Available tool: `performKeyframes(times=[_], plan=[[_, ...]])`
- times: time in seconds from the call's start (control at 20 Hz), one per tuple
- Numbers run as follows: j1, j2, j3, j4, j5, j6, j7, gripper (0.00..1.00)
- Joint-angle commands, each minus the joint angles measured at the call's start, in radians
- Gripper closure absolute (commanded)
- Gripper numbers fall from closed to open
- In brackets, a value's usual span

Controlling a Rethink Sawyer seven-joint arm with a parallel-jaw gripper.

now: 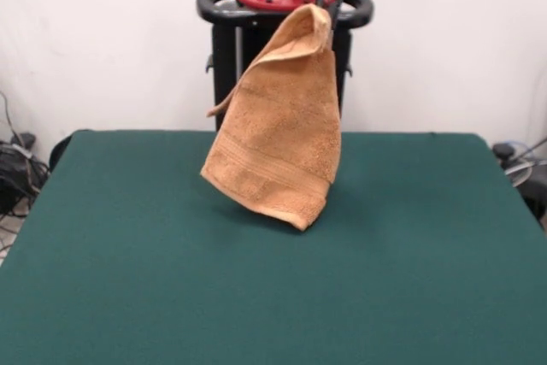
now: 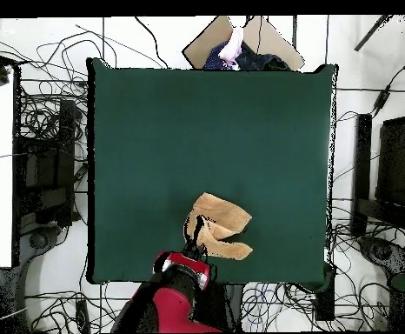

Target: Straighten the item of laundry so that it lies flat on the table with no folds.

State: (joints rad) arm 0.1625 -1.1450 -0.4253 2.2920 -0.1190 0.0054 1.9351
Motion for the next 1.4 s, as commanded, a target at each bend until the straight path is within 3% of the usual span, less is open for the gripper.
performKeyframes(times=[0.05, 0.95, 1.15, 1.4], plan=[[-0.025, -0.035, 0.119, 0.084, 0.077, 0.101, 0.199, 1.00], [0.158, -0.099, 0.089, 0.062, 0.207, 0.268, 0.256, 1.00], [0.148, -0.113, 0.132, 0.087, 0.254, 0.263, 0.245, 1.00], [0.067, -0.146, 0.251, 0.160, 0.334, 0.237, 0.193, 1.00]])
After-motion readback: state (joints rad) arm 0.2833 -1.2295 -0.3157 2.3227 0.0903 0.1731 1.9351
